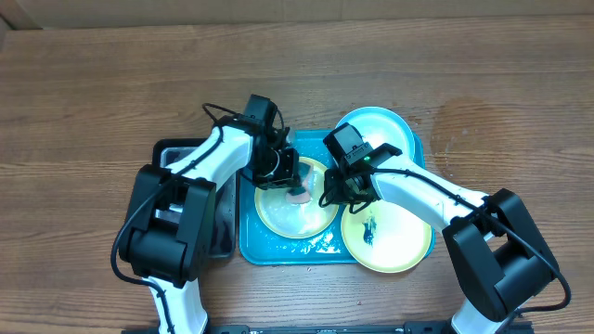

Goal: Clean dirty plates on tray and stack at the side
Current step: 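Scrub the left yellow plate with the sponge while right gripper holds its rim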

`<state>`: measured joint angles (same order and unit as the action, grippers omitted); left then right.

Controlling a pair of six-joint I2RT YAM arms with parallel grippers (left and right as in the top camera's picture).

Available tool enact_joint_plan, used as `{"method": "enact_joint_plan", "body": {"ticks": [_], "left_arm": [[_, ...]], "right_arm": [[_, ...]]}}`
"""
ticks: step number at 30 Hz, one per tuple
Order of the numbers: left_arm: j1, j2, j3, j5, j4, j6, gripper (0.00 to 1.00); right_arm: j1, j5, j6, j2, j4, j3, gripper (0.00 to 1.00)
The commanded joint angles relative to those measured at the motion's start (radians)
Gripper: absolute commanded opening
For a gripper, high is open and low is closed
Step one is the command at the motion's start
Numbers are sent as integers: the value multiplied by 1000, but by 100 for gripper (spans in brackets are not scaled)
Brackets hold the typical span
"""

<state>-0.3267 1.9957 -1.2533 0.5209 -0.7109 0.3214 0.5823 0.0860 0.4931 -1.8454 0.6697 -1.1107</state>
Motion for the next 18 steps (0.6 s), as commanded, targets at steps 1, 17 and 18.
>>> {"method": "enact_joint_plan", "body": {"ticks": [1, 17, 18], "left_arm": [[-35, 24, -28, 100, 12, -56, 4], [-71, 30, -28, 188, -90, -104, 4], [-75, 30, -28, 204, -98, -109, 4]], "right_arm": [[-8, -40, 1, -12, -10, -2, 4], [-8, -40, 1, -12, -10, -2, 4], [-8, -40, 1, -12, -10, -2, 4]]}}
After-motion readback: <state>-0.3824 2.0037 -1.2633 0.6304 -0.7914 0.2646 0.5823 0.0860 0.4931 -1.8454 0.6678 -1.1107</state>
